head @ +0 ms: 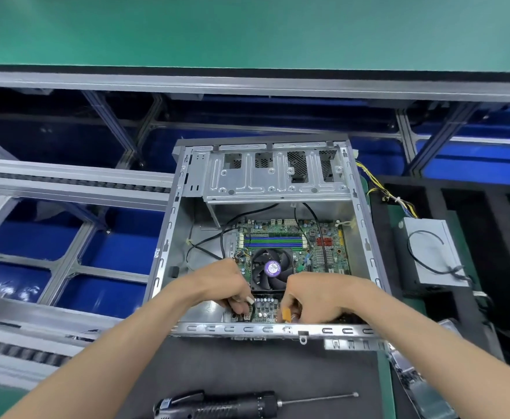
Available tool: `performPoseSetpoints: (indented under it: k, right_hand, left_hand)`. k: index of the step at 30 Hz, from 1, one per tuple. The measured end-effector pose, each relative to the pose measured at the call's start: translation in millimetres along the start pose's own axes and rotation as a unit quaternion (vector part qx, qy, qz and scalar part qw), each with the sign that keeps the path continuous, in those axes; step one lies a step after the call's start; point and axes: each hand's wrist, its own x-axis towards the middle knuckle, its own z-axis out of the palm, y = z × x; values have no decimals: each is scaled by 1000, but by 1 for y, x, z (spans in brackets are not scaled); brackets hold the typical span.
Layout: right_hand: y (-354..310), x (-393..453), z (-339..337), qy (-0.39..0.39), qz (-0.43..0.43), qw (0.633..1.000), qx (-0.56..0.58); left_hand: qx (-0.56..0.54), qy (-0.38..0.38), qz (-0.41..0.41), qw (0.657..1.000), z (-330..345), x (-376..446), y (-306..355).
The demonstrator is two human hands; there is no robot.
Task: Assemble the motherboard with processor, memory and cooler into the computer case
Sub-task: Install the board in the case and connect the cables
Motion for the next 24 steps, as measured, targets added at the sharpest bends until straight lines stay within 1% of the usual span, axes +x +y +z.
performPoseSetpoints:
  k: [4,6,9,11,14,16,17,19,21,22,23,24]
  right_hand:
    - [1,-9,-1,20,33,998,53]
    - [1,-12,-1,27,47,997,52]
    - [0,-17,-3,12,61,997,48]
    - [-2,-22,-7,-6,67,993,95]
    - [-3,-28,-11,24,95,975,200]
    - [-5,-30,-16,13,112,969,221]
    - [-6,-30,-20,-6,113,971,210]
    - [-7,-29,-27,-35,128,980,150]
    - [-4,-25,-32,-31,164,984,70]
    - [-1,-21,-32,-14,183,982,46]
    - [2,-16,-31,19,198,979,36]
    - [5,-12,-31,71,208,975,29]
  left_hand:
    - [-5,3,8,1000,0,-5,3]
    - [-14,18,3,1000,0,-6,3]
    - [46,47,7,998,-2,-9,3]
    - [75,44,6,996,-3,-14,2]
    - [101,18,11,995,-2,-18,2]
    - [90,22,6,996,-1,-20,2]
    - [79,30,4,996,-1,-19,1]
    - [30,59,1,998,-3,-17,0]
    - [-54,102,-6,993,-6,-13,0]
    - [-87,134,-16,987,-8,-10,0]
    - [-102,174,-29,979,-10,-7,1]
    - [-98,215,-36,971,-12,-4,2]
